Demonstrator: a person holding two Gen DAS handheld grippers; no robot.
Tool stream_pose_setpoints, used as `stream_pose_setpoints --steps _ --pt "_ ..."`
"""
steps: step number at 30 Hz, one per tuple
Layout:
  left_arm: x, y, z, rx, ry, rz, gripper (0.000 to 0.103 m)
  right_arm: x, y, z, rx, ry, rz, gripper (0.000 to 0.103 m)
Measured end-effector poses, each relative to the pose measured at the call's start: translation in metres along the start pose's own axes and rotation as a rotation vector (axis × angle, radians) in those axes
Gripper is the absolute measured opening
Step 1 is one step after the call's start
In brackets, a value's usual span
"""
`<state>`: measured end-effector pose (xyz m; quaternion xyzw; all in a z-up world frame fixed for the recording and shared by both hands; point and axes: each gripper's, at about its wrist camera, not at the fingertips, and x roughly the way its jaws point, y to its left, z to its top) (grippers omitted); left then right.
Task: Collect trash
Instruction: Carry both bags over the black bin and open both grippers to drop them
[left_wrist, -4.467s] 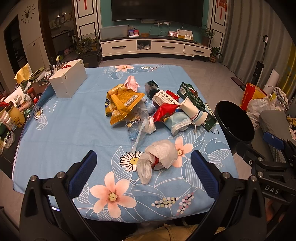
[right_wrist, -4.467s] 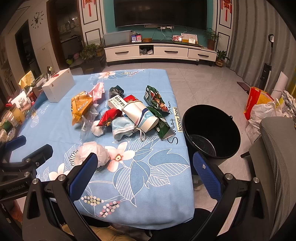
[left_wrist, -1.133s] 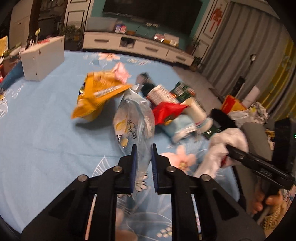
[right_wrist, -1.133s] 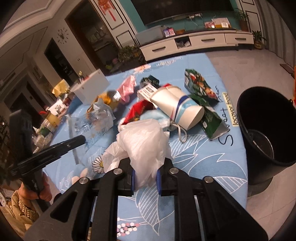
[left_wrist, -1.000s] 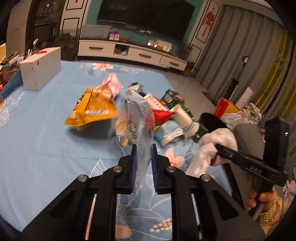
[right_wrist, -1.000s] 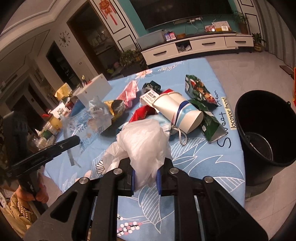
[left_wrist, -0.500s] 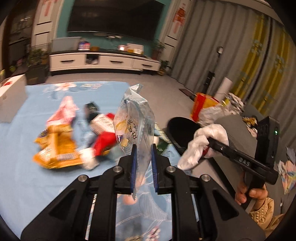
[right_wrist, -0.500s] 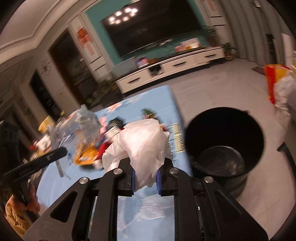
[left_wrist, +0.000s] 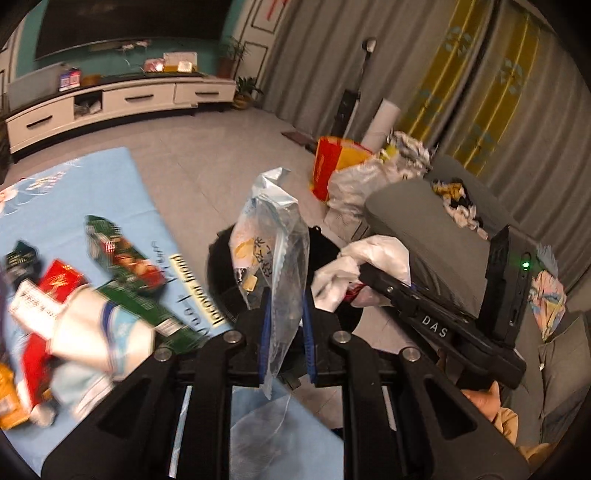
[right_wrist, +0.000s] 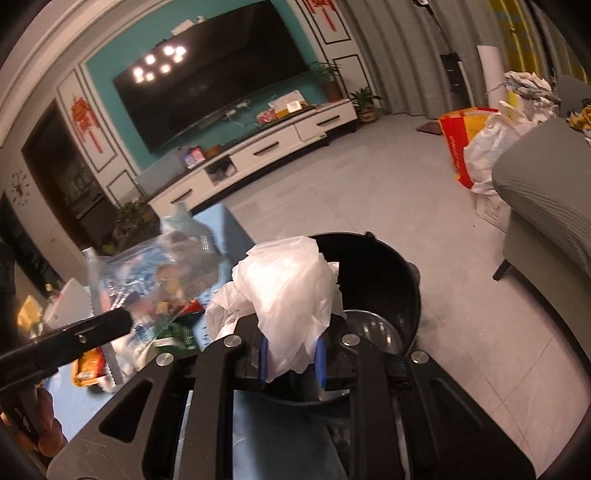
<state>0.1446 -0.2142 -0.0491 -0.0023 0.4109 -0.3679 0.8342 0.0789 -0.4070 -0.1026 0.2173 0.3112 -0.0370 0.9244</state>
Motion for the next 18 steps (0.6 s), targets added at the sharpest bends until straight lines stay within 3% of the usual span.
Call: stream_pose_setpoints --steps 3,4,5,6,7,12,14,18 --pt "0.029 -0.005 0.008 0.012 0.032 0.006 0.018 0.016 -0.010 0.002 0.000 0.017 -0.022 0.030" --pt "0.033 -0.003 0.007 0.015 0.040 0.013 0.027 0.024 -0.013 0.001 0.000 0.028 -0.034 0.035" --pt "0.040 -0.002 0.008 0.016 0.046 0.024 0.046 0.031 -0.016 0.001 0.005 0.039 -0.050 0.049" --pt "0.045 -0.001 0.010 0.015 0.051 0.033 0.058 0.037 -0.019 -0.001 0.011 0.049 -0.060 0.056" --pt "0.050 0.001 0.012 0.010 0.054 0.035 0.072 0.040 -0.022 -0.001 0.017 0.055 -0.062 0.056" --pt "0.048 0.014 0.008 -0.027 0.056 0.056 0.077 0.044 -0.033 -0.008 0.052 0.091 -0.067 0.056" --pt "0.039 0.013 0.004 -0.043 0.046 0.057 0.088 0.036 -0.034 -0.011 0.060 0.090 -0.060 0.057" --pt "0.008 0.016 -0.014 -0.080 0.025 0.053 0.100 0.016 -0.026 -0.013 0.065 0.090 -0.024 0.065"
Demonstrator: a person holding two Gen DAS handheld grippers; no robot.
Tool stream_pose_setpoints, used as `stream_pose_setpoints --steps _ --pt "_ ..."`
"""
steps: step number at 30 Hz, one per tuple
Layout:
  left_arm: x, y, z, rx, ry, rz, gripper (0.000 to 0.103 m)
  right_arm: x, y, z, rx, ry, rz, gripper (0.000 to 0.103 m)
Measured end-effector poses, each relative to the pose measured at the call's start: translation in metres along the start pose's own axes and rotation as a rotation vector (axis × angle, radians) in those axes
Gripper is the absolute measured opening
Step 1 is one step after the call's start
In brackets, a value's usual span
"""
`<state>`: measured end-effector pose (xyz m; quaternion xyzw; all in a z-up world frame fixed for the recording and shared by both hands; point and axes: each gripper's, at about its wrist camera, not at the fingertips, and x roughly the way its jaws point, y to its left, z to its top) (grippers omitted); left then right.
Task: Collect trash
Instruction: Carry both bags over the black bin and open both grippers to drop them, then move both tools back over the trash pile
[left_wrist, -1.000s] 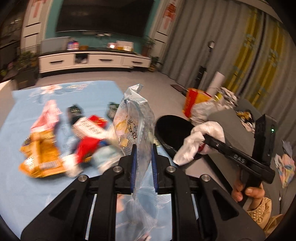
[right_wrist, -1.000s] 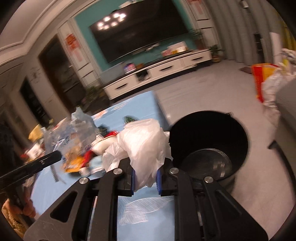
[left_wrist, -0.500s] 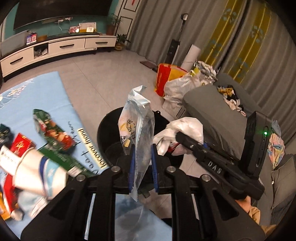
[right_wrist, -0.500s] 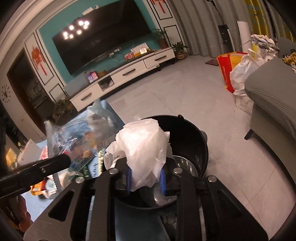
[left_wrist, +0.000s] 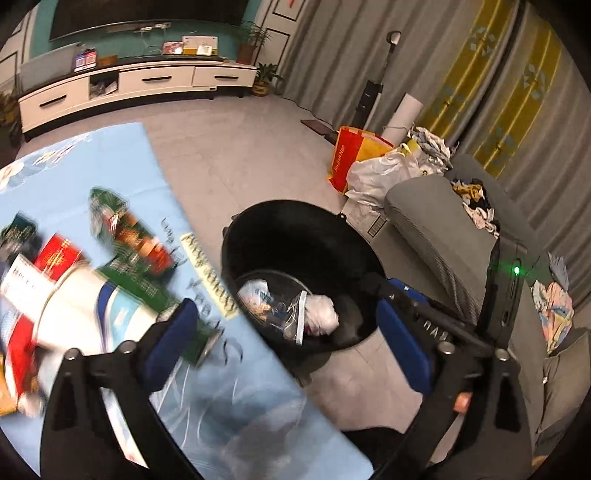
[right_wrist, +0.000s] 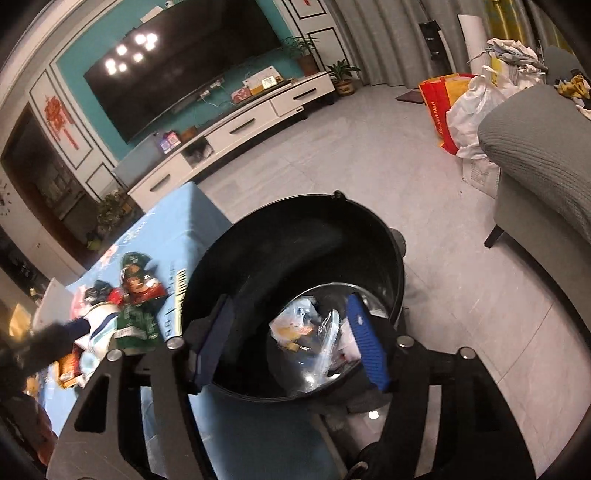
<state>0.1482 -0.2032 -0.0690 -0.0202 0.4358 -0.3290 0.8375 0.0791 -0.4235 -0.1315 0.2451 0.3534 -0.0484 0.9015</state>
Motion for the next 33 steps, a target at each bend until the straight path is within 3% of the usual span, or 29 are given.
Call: stream_pose_setpoints --steps 3,6,12,17,21,24,29,33 --pt "-0.027 0.007 -0.022 -0.026 -0.009 -0.005 0.100 -0.013 0.016 -0.007 -0.021 0.016 0.041 0.068" --pt "-0.053 0.017 -0.042 -0.056 -0.019 -0.001 0.100 -0.021 0.033 -0.014 -0.053 0.031 0.084 0.078" --pt "-0.100 0.063 -0.090 -0.215 -0.021 0.009 0.100 -0.031 0.082 -0.037 -0.122 0.107 0.267 0.096" --pt "-0.151 0.114 -0.132 -0.391 -0.120 0.146 0.100 -0.038 0.134 -0.057 -0.238 0.173 0.384 0.100" --pt "-0.178 0.143 -0.156 -0.468 -0.205 0.118 0.100 -0.044 0.167 -0.070 -0.379 0.134 0.396 0.100" --pt "-0.184 0.148 -0.170 -0.442 -0.282 0.013 0.100 -0.043 0.185 -0.085 -0.483 0.122 0.373 0.100" --pt "-0.177 0.155 -0.178 -0.466 -0.195 0.027 0.100 -0.038 0.199 -0.094 -0.545 0.143 0.316 0.100" --pt "-0.186 0.176 -0.189 -0.535 -0.276 0.005 0.100 -0.040 0.212 -0.094 -0.605 0.086 0.263 0.100"
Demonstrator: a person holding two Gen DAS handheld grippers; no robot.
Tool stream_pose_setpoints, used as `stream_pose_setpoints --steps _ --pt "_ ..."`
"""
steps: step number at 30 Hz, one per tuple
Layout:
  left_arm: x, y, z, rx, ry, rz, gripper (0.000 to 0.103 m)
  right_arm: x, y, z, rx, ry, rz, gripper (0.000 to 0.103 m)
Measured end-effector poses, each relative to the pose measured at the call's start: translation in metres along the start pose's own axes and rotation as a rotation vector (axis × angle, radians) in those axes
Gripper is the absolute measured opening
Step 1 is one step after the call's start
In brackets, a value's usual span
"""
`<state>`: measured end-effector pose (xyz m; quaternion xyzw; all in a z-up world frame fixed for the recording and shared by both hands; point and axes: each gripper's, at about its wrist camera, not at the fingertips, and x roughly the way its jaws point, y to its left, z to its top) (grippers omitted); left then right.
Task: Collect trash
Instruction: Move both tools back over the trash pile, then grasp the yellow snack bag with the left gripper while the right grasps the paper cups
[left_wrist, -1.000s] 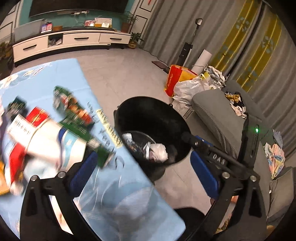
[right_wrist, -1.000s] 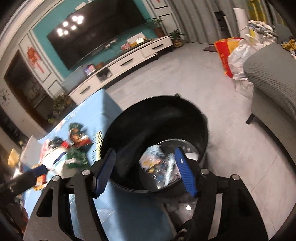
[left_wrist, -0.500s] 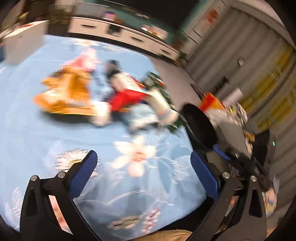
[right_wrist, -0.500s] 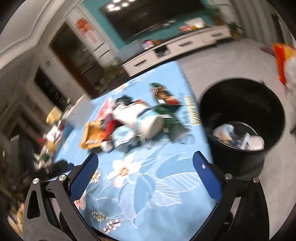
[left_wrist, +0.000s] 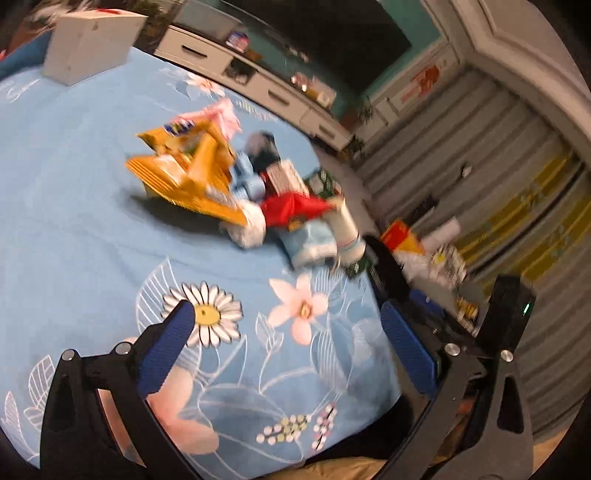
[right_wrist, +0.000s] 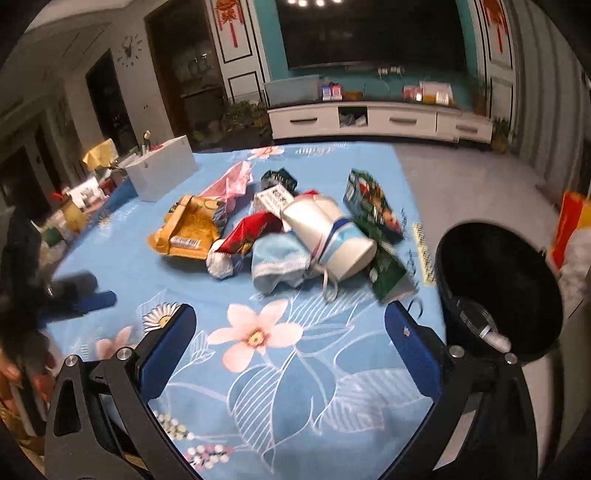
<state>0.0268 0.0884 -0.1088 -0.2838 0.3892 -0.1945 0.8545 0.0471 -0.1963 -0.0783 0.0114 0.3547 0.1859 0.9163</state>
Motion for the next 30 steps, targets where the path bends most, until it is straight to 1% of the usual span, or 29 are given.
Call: stream_pose_setpoints --steps 2,4,5,8,10,13,15,18,20,21,23,25,27,28,29,30 --pt "-0.002 0.006 0.006 -0.009 -0.023 0.012 0.100 0.003 0.003 0.006 -0.026 -0.011 -0.013 0.100" --pt "-0.004 0.010 0.012 -0.002 -0.039 0.055 0.100 0.008 0.004 0.011 -0.027 -0.017 -0.019 0.100" --pt "-0.005 0.012 0.017 0.006 -0.052 0.092 0.100 0.011 0.002 0.015 -0.020 -0.018 -0.020 0.100" --pt "-0.004 0.018 0.029 0.027 -0.069 0.169 0.100 0.023 -0.002 0.024 -0.003 -0.013 -0.027 0.100" --pt "-0.003 0.020 0.037 0.051 -0.078 0.209 0.100 0.030 -0.003 0.029 0.007 -0.012 -0.030 0.100" --pt "0.008 0.014 0.056 0.121 -0.086 0.273 0.100 0.040 -0.006 0.038 0.013 -0.017 -0.043 0.100" --pt "0.017 0.010 0.066 0.163 -0.087 0.292 0.100 0.046 -0.007 0.043 0.007 -0.026 -0.060 0.099" --pt "0.034 0.001 0.080 0.222 -0.077 0.310 0.100 0.061 -0.012 0.051 0.000 -0.013 -0.077 0.086" --pt "0.047 -0.003 0.087 0.253 -0.058 0.332 0.100 0.074 -0.016 0.053 0.003 0.012 -0.072 0.078" --pt "0.054 -0.004 0.089 0.268 -0.049 0.348 0.099 0.079 -0.017 0.054 0.002 0.022 -0.064 0.077" --pt "0.066 -0.003 0.094 0.291 -0.028 0.377 0.093 0.089 -0.016 0.055 -0.014 0.037 -0.060 0.071" --pt "0.077 -0.002 0.097 0.303 -0.005 0.398 0.090 0.098 -0.014 0.054 -0.042 0.053 -0.073 0.069" --pt "0.087 -0.001 0.097 0.317 0.015 0.425 0.088 0.107 -0.013 0.054 -0.067 0.068 -0.090 0.062" --pt "0.090 0.000 0.097 0.322 0.022 0.433 0.083 0.112 -0.013 0.055 -0.077 0.080 -0.098 0.060" --pt "0.095 0.001 0.097 0.328 0.037 0.441 0.077 0.115 -0.014 0.054 -0.076 0.088 -0.097 0.053" --pt "0.098 0.002 0.097 0.331 0.048 0.449 0.074 0.119 -0.016 0.054 -0.073 0.097 -0.100 0.051"
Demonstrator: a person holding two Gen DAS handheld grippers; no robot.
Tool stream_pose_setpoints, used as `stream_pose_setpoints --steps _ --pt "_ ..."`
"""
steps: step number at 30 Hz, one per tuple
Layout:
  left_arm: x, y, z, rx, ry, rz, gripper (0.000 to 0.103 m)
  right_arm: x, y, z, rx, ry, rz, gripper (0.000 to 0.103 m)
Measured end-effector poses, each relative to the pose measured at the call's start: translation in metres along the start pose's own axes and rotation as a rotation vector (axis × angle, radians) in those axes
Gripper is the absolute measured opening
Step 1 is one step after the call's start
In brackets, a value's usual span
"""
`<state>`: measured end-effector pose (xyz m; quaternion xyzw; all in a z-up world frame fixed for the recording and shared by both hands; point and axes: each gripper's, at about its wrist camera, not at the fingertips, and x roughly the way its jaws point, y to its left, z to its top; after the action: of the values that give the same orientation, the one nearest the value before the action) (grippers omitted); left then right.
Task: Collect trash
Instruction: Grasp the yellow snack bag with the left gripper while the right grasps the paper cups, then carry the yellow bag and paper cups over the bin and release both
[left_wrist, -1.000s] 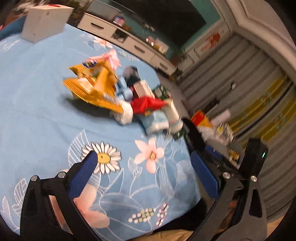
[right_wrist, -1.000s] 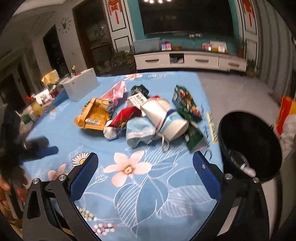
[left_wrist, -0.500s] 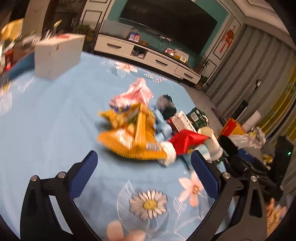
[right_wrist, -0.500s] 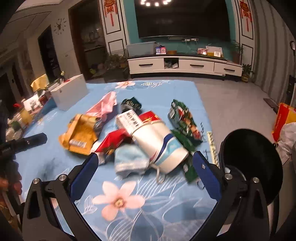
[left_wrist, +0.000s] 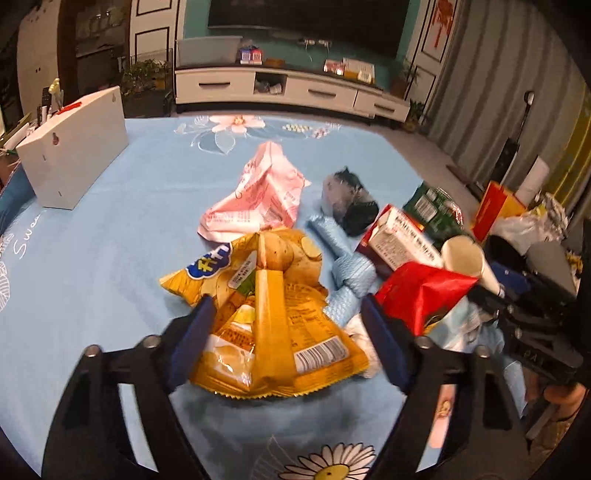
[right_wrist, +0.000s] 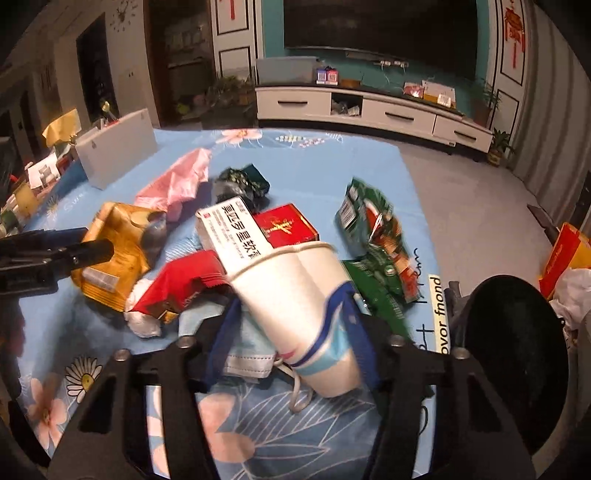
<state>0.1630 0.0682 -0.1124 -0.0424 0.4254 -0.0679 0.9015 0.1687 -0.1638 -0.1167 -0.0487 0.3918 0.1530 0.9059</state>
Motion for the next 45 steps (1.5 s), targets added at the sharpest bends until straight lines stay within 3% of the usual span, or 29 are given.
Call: stream_pose_setpoints --steps 7,13,19,24,28,36,45 --pt "0.003 0.010 -0.007 -0.040 0.014 -0.017 0.031 -0.007 -0.004 0.001 0.011 -0.021 0.013 0.041" --pt "-0.007 0.021 -0.016 -0.085 -0.008 -0.045 0.022 -0.021 -0.005 -0.003 0.043 -0.055 0.039 0.035" --pt "-0.046 0.027 -0.026 -0.121 -0.097 -0.074 0.021 -0.058 -0.012 -0.001 0.115 -0.147 0.103 0.034" --pt "-0.078 0.027 -0.030 -0.132 -0.154 -0.103 0.021 -0.098 -0.023 -0.003 0.189 -0.232 0.219 0.034" --pt "-0.097 0.015 -0.028 -0.113 -0.181 -0.151 0.021 -0.126 -0.038 -0.003 0.239 -0.289 0.244 0.034" --pt "-0.109 -0.044 -0.011 -0.008 -0.195 -0.282 0.022 -0.163 -0.083 -0.019 0.319 -0.369 0.150 0.034" --pt "-0.085 -0.156 0.022 0.164 -0.169 -0.441 0.023 -0.164 -0.149 -0.052 0.464 -0.387 0.069 0.034"
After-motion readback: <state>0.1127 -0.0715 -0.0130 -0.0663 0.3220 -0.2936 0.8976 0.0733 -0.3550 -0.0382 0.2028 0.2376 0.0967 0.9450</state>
